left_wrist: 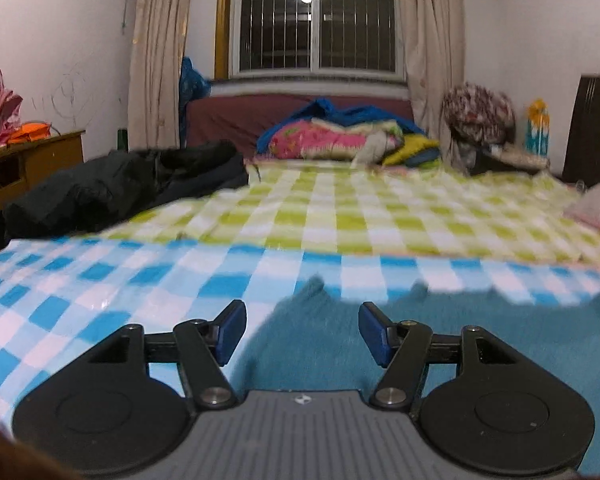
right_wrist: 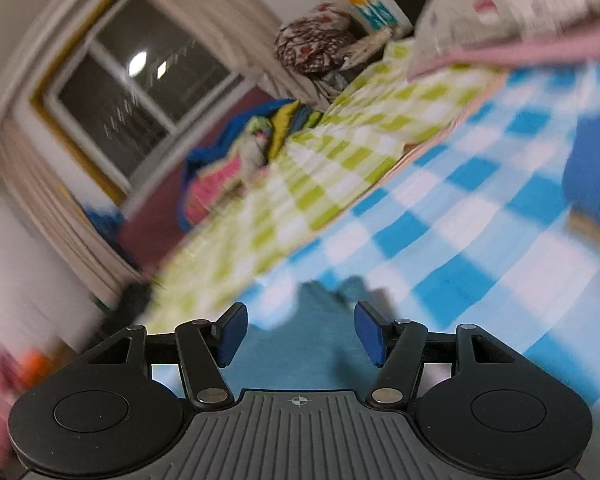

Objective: Fold small clothes
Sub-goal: 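Open both grippers to release the folded hem onto the sweater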

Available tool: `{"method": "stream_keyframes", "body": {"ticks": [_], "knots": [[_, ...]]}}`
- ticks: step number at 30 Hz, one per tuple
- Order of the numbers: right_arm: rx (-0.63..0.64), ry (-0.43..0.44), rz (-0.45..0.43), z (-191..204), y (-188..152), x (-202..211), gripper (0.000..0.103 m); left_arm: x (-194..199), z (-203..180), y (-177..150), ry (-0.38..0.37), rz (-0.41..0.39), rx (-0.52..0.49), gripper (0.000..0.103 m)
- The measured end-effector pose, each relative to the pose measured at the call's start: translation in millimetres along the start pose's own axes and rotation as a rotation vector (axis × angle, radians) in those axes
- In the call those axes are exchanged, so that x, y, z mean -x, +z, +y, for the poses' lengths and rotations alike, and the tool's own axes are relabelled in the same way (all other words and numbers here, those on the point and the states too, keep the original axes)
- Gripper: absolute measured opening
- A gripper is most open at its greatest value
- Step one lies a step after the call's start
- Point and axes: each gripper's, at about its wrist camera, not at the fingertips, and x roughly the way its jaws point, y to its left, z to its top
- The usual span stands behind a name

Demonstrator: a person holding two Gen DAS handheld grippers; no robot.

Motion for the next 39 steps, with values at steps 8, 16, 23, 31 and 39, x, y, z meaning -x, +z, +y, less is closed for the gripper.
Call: {"method": "stream_keyframes", "body": {"ticks": [8, 16, 23, 31, 39], "knots": [[0.253, -0.162, 0.122, 18.6, -13.4, -38.2, 0.025, -10.1, 11.3, -31.0, 0.053, 0.091, 0.007, 0.068], [0.162, -0.188, 0.156, -0.2, -9.6, -47.4, 0.012, 22.0, -11.1, -35.8, 0.023, 0.009, -0.124, 0.068], [0.165, -0.127, 0.159, -1.2, -3.9, -11.4, 0.024, 63.3, -45.4, -41.8, -0.085, -0.049, -0.225, 0.068], [0.055, -0.020, 0.201, -32.8, -5.6, 43.9, 0.039, 108.6, -118.3, -72.6, -0.296, -0.074, -0.431, 0.069], [-0.065, 0.040, 0.252, -64.5, -8.0, 46.4, 0.047, 132.5, -189.6, -120.4, -0.374, -0.100, -0.669, 0.072]]}}
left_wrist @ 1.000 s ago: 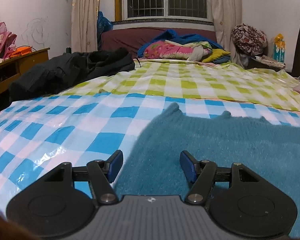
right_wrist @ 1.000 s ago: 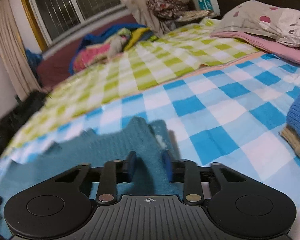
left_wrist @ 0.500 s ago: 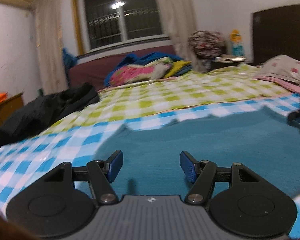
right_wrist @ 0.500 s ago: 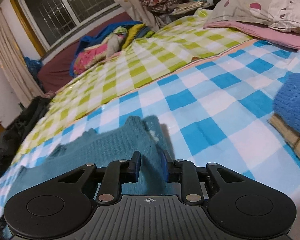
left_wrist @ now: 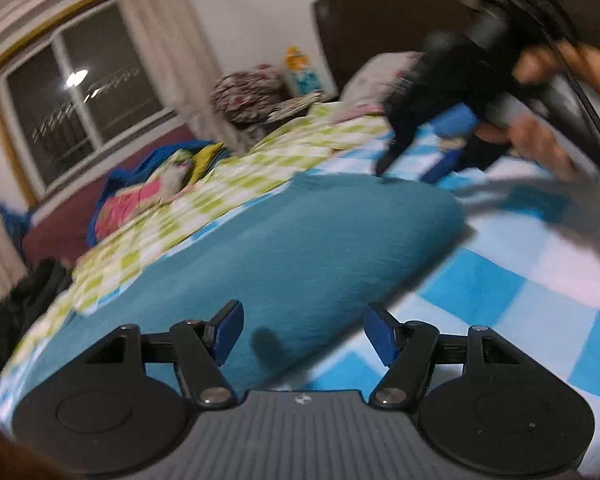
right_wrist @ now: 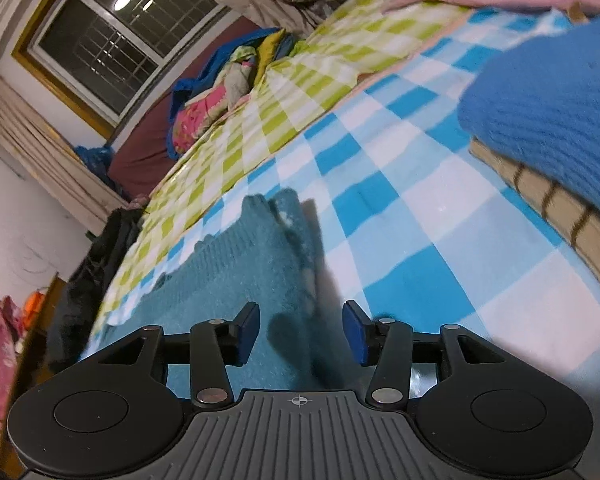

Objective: Fold small clothes
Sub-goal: 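Open both grippers to release the folded hem onto the sweater, then grasp the folded sweater edge with the right gripper and fold it over again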

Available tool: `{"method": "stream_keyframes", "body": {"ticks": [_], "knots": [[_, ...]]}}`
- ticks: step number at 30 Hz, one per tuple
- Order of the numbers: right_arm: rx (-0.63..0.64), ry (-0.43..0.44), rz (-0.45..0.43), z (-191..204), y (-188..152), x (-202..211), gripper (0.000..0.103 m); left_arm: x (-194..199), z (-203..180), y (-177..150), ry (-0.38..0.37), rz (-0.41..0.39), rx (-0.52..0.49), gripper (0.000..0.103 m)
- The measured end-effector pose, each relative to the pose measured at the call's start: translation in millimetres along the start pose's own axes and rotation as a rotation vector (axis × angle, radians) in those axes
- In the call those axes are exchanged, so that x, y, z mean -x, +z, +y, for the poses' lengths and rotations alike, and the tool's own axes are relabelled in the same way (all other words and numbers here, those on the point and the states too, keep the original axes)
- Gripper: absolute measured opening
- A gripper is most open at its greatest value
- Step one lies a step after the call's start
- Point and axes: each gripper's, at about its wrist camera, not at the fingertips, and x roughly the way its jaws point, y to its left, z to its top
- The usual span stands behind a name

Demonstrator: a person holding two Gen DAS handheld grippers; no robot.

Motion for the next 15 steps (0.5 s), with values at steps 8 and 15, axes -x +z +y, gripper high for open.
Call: {"method": "stream_keyframes", "body": {"ticks": [8, 15], "knots": [[-0.077, 0.074, 0.031, -21.6, -4.7, 1.5, 0.049, -20.4, -34.1, 12.1, 0.085, 0.002, -0.139, 0.073], [-0.095, 0.101, 0.054, -24.3, -6.8, -4.3, 0.050, -31.0, -44.2, 16.0, 0.116, -0.011, -0.170, 0.073]]}}
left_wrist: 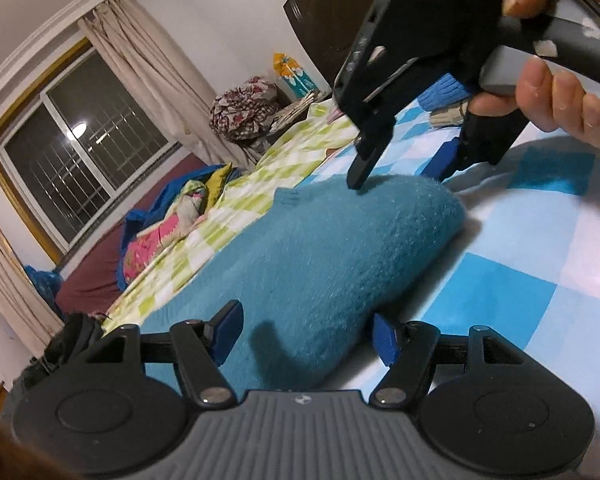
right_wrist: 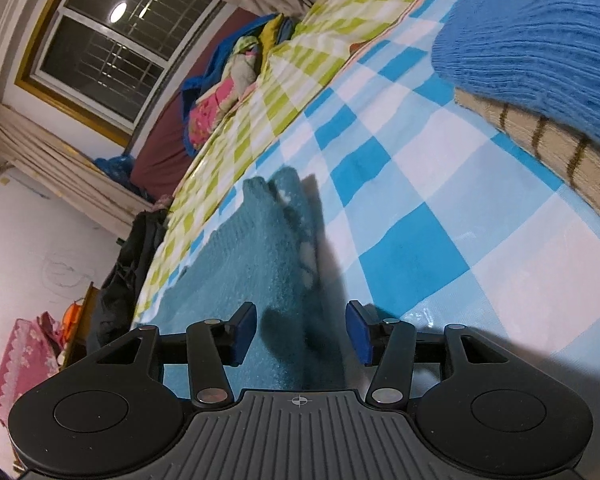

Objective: Fold small clothes
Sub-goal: 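Grasp the folded sweater edge with the right gripper and fold it over again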

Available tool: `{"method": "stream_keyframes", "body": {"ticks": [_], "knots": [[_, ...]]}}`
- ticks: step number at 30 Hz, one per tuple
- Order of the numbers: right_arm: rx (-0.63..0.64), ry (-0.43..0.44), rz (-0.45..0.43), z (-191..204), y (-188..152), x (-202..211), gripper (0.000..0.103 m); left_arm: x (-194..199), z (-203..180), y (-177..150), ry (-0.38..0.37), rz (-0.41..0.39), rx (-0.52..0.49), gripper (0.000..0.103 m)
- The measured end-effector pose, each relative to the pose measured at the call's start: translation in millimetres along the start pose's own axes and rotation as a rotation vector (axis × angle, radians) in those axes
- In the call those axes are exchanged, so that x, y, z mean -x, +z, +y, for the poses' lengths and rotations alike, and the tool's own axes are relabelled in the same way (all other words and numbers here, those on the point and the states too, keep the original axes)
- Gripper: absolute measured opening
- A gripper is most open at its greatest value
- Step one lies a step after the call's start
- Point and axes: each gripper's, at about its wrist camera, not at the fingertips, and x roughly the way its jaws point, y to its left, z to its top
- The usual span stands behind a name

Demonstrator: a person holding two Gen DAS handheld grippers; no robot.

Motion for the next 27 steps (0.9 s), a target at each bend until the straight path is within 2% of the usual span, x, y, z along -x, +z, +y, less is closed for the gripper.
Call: {"method": "stream_keyframes", "body": {"ticks": [3, 5, 8, 11, 15, 20, 21, 24, 27], "knots": [[0.004, -0.004, -0.003, 1.8, 1.4, -2.1, 0.053, -6.1, -0.9, 4.5, 0.000, -0.004, -0.008, 0.068], [0.006, -0.016, -0.011, 2.7, 3.2, -4.8, 0.054, -7.2, 4.2, 7.3, -0.024, 0.002, 0.025, 0.048], [-0.010, -0.024, -0.008, 2.7, 6.5, -11.4, 0.055, -6.6, 13.5, 11.5, -0.058, 0.000, 0.100, 0.032], [-0.019, -0.020, 0.003, 4.2, 9.9, -18.8, 0.057, -0.4, 25.3, 11.7, -0.079, -0.014, 0.149, 0.029], [-0.028, -0.005, 0.023, 9.7, 16.1, -35.9, 0.067, 6.6, 35.7, 9.6, -0.109, -0.027, 0.194, 0.028], [-0.037, 0.029, 0.066, 21.1, 19.2, -62.6, 0.069, 6.3, 44.6, 10.4, -0.138, -0.034, 0.258, 0.024], [-0.036, 0.030, 0.070, 23.1, 19.4, -65.8, 0.068, 4.9, 48.6, 10.1, -0.150, -0.033, 0.277, 0.024], [-0.053, 0.015, 0.081, 22.4, 19.9, -66.5, 0.037, 9.0, 54.8, 8.9, -0.188, -0.027, 0.306, 0.025], [-0.063, 0.046, 0.075, 17.1, 18.8, -54.5, 0.028, 20.3, 67.4, 4.7, -0.237, -0.034, 0.355, 0.030]]}}
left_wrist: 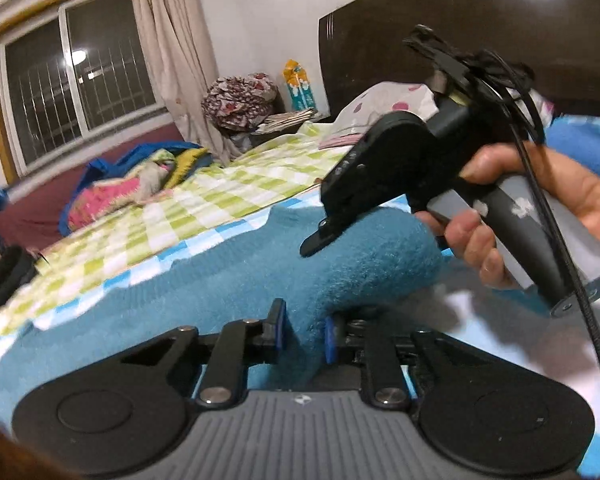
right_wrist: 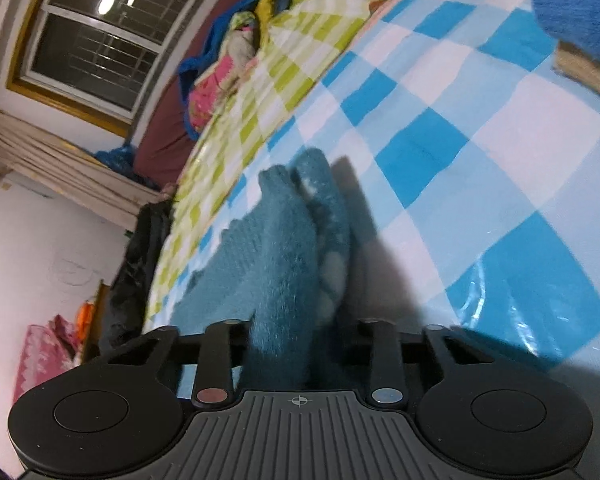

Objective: Fold small clothes
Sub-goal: 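Grasp the folded sweater edge with the right gripper and fold it over again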

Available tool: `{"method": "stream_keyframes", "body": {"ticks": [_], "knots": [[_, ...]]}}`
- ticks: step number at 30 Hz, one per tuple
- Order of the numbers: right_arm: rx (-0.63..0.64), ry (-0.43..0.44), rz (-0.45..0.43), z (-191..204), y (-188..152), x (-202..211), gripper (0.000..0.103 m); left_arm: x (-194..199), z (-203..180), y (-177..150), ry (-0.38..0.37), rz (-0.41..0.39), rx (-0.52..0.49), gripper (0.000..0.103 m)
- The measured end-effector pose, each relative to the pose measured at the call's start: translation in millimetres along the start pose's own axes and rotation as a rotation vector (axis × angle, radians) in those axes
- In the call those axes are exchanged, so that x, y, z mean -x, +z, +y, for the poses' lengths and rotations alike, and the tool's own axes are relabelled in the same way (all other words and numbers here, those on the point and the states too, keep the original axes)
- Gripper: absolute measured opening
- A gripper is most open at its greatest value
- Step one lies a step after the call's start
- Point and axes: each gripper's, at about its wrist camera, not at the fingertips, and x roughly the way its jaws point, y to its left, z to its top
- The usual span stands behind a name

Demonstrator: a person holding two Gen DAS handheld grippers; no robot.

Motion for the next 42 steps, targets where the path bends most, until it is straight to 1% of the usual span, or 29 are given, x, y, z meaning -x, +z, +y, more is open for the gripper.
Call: {"method": "stream_keyframes", "body": {"ticks": [2, 4, 6, 9, 11, 13, 14, 16, 17, 19, 20, 21, 24, 26, 28, 31, 34, 36, 39, 42], "knots": [[0.040, -0.012, -0.018, 5.1, -4.7, 11.7, 0.027, 16.0, 10.0, -1.1, -0.042, -0.016, 0.039, 0.033], [0.075, -0.028, -0.033, 10.5, -8.8, 22.5, 0.026, 31.3, 17.1, -3.3, -0.058, -0.039, 0.048, 0.036], [0.085, -0.033, -0.033, 13.1, -10.0, 30.5, 0.026, 46.6, 25.0, -3.6, -0.070, -0.072, 0.052, 0.036], [0.098, -0.054, -0.044, 19.8, -11.1, 44.8, 0.025, 65.3, 40.8, -3.7, -0.010, -0.128, 0.064, 0.039], [0.109, -0.065, -0.050, 24.9, -13.0, 54.0, 0.025, 61.6, 57.9, -4.8, 0.087, -0.135, 0.088, 0.042], [0.111, -0.074, -0.055, 30.9, -13.9, 62.8, 0.025, 46.2, 76.3, -8.9, 0.169, -0.111, 0.115, 0.041], [0.109, -0.075, -0.057, 36.0, -15.1, 67.2, 0.024, 35.9, 86.7, -13.4, 0.198, -0.091, 0.130, 0.041], [0.115, -0.065, -0.061, 50.3, -16.2, 72.6, 0.024, 21.3, 95.7, -22.7, 0.241, -0.052, 0.110, 0.041], [0.119, -0.055, -0.064, 58.0, -16.9, 74.5, 0.024, 12.1, 98.8, -28.7, 0.248, -0.018, 0.090, 0.041], [0.123, -0.027, -0.069, 76.9, -18.2, 75.1, 0.024, -3.1, 104.8, -39.7, 0.213, 0.056, 0.111, 0.041], [0.122, -0.013, -0.071, 87.3, -18.9, 73.7, 0.024, -6.2, 108.5, -45.2, 0.194, 0.071, 0.136, 0.041], [0.116, 0.001, -0.072, 96.0, -19.6, 72.0, 0.024, -5.7, 112.1, -48.3, 0.181, 0.063, 0.159, 0.041], [0.066, 0.058, -0.065, 120.8, -23.7, 59.6, 0.024, -4.8, 120.2, -48.6, 0.151, 0.061, 0.205, 0.041], [0.025, 0.091, -0.060, 138.0, -28.2, 43.8, 0.024, 0.0, 125.7, -50.1, 0.137, 0.064, 0.219, 0.041], [-0.004, 0.106, -0.044, 154.9, -35.1, 23.1, 0.024, 9.4, 132.6, -51.5, 0.153, 0.063, 0.227, 0.041], [-0.009, 0.111, -0.026, 180.4, -50.0, -8.1, 0.024, 42.3, 149.9, -61.9, 0.186, 0.059, 0.256, 0.041], [-0.018, 0.097, -0.015, 196.4, -68.3, -42.1, 0.024, 74.4, 164.3, -77.6, 0.225, 0.053, 0.256, 0.041], [-0.028, 0.076, -0.006, 203.0, -80.6, -66.4, 0.024, 88.8, 171.5, -86.3, 0.241, 0.050, 0.264, 0.041], [-0.039, 0.040, 0.009, 211.1, -97.4, -98.6, 0.024, 95.7, 185.6, -100.5, 0.250, 0.060, 0.311, 0.041], [-0.025, -0.011, 0.018, 219.2, -113.9, -122.7, 0.024, 88.8, 199.9, -114.9, 0.223, 0.074, 0.406, 0.041]]}}
